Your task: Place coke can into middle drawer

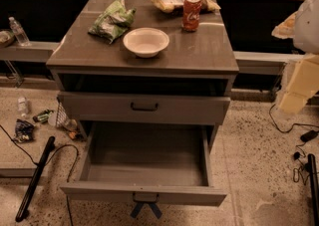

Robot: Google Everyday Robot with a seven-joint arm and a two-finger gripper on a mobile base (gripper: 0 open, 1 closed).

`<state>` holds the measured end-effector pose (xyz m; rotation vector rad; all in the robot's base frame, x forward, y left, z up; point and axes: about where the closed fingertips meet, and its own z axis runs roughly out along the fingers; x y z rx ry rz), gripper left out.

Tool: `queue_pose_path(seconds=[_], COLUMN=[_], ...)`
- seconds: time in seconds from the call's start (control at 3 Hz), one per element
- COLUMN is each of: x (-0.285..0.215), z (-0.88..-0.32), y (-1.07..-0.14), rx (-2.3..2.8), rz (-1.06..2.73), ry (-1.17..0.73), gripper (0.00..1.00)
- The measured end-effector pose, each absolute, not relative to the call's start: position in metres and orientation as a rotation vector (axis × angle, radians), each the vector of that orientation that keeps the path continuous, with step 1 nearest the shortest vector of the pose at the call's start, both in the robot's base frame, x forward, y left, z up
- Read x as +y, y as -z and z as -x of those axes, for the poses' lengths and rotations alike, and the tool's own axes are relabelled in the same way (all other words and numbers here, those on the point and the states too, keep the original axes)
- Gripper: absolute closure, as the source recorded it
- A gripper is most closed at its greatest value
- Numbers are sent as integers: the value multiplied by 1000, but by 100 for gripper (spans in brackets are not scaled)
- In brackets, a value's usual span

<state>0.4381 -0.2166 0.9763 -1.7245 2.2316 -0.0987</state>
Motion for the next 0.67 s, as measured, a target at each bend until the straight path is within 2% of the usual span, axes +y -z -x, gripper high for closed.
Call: queue_pose_path(seconds=[0.67], x=[-211], z=[-460], y=[-968], rx=[2222], rz=[1585], ry=[24], gripper=[0])
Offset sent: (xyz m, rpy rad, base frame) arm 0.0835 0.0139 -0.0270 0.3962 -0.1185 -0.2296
